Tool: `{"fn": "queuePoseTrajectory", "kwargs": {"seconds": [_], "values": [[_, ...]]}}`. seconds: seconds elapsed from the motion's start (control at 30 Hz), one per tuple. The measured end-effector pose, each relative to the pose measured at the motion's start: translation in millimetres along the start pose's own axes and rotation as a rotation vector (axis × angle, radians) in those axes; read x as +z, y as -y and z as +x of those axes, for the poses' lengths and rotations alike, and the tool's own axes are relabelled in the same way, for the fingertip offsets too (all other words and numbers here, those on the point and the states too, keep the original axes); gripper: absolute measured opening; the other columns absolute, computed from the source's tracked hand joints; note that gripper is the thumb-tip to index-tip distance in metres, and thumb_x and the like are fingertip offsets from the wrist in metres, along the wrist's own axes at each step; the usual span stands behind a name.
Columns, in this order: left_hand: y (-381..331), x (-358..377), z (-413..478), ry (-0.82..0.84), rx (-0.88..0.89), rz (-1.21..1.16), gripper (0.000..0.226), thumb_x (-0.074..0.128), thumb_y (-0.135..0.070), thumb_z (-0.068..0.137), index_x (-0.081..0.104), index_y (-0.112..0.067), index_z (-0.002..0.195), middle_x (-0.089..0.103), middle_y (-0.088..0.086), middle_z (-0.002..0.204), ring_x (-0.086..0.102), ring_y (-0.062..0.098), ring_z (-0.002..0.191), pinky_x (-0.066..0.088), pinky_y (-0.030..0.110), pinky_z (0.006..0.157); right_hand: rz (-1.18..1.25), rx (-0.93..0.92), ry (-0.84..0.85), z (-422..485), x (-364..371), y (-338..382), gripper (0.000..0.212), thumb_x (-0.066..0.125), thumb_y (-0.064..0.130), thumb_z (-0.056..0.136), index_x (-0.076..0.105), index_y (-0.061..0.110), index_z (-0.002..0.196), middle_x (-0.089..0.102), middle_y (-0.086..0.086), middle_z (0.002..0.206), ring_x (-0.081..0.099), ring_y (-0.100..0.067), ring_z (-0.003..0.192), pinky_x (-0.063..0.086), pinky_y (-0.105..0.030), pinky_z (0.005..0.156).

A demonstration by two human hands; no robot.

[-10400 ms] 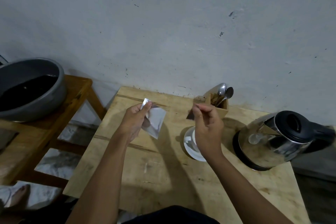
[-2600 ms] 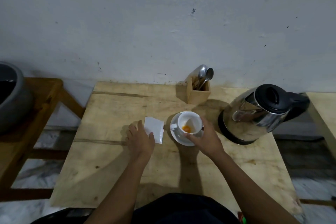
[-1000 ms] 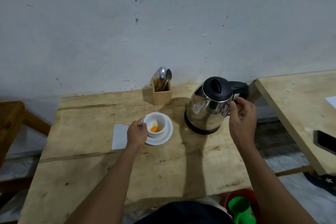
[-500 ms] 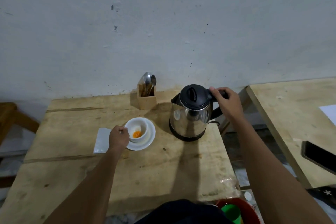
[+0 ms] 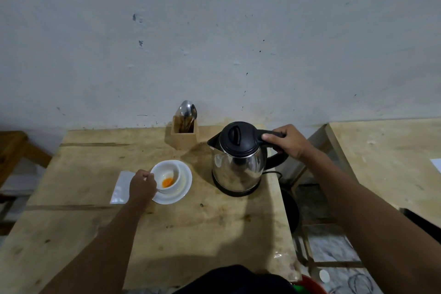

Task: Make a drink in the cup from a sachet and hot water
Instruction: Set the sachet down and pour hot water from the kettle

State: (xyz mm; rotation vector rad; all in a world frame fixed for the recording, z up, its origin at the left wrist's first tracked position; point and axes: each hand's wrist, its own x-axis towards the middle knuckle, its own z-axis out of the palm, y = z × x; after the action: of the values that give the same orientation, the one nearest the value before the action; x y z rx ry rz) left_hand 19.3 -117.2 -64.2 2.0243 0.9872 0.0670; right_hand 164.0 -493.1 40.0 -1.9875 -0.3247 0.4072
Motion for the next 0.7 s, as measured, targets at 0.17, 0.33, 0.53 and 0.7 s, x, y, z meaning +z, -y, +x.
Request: {"fn": "queuePoseTrajectory", "kwargs": {"seconds": [0.17, 0.33, 0.53, 0.7], "values": [[4, 0, 1, -0.028, 0.094, 0.059, 0.022, 0.052, -0.01, 0.09, 0.06, 0.01, 0.087, 0.065, 0.03, 0.092, 0.058, 0.039, 0.085, 0.038, 0.037, 0.073, 0.059, -0.035, -0.094, -1, 7, -4, 0.073, 0.074, 0.065, 0.062, 0.047, -0.002, 0.047, 0.034, -0.005, 0.045, 0.036, -0.019, 0.049, 0.029, -0.026, 0.049], [4, -2, 0, -0.023, 0.111, 0.056, 0.026, 0.052, -0.015, 0.091, 0.061, 0.01, 0.09, 0.066, 0.028, 0.089, 0.056, 0.034, 0.08, 0.038, 0.036, 0.073, 0.125, -0.038, -0.237, -7, 17, -5, 0.085, 0.071, 0.082, 0.053, 0.049, 0.001, 0.042, 0.034, -0.005, 0.044, 0.035, -0.018, 0.047, 0.029, -0.026, 0.049], [5, -7, 3, 0.041, 0.058, -0.001, 0.011, 0.055, -0.013, 0.091, 0.058, -0.005, 0.083, 0.068, 0.022, 0.085, 0.066, 0.039, 0.081, 0.051, 0.046, 0.078, 0.083, -0.05, -0.253, -3, 21, 9, 0.1, 0.072, 0.082, 0.054, 0.045, -0.015, 0.051, 0.033, -0.008, 0.048, 0.034, -0.02, 0.048, 0.031, -0.036, 0.053], [10, -13, 4, 0.085, 0.044, -0.077, 0.016, 0.059, -0.015, 0.09, 0.062, 0.0, 0.087, 0.068, 0.025, 0.084, 0.067, 0.043, 0.078, 0.052, 0.045, 0.075, 0.017, -0.121, -0.259, 0, 20, 49, 0.102, 0.071, 0.081, 0.056, 0.04, -0.015, 0.049, 0.033, -0.01, 0.047, 0.032, -0.021, 0.046, 0.028, -0.036, 0.052]]}}
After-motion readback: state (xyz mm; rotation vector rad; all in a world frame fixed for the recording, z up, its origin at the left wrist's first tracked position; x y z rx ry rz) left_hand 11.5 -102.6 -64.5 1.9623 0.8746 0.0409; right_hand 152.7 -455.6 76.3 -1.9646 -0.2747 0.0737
